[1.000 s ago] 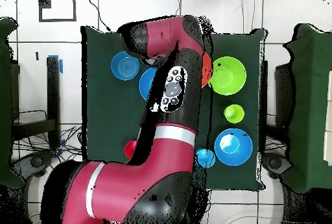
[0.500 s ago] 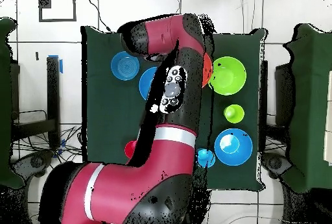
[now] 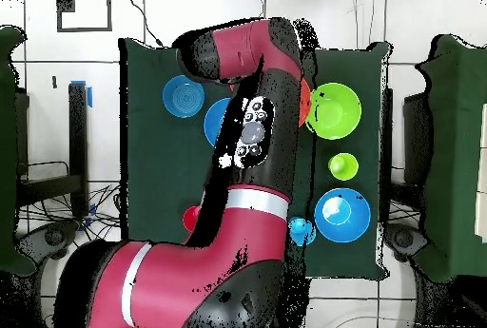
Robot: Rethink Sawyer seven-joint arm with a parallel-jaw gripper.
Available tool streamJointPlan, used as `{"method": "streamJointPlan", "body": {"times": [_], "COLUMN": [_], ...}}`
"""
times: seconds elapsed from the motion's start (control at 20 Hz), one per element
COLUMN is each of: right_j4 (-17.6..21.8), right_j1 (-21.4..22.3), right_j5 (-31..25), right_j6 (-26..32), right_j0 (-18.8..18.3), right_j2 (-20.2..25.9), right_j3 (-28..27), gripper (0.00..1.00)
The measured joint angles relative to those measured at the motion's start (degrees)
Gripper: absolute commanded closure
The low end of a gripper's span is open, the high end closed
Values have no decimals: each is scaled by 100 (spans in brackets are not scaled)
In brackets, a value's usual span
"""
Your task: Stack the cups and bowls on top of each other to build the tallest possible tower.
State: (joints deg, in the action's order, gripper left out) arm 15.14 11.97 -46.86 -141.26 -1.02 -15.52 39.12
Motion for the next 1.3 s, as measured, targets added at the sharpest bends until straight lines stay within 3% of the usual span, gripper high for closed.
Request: {"method": "streamJointPlan", "body": {"times": [0.45,1.0,1.3], "right_j4": [-33,-153,-154], "right_j1": [-5,-54,-88], "right_j5": [-13,-636,-703], "right_j6": [0,0,0], "right_j0": [-8,-20,-20], "right_j2": [0,0,0], "right_j3": [1,0,-1], "gripper": [0,0,0]}}
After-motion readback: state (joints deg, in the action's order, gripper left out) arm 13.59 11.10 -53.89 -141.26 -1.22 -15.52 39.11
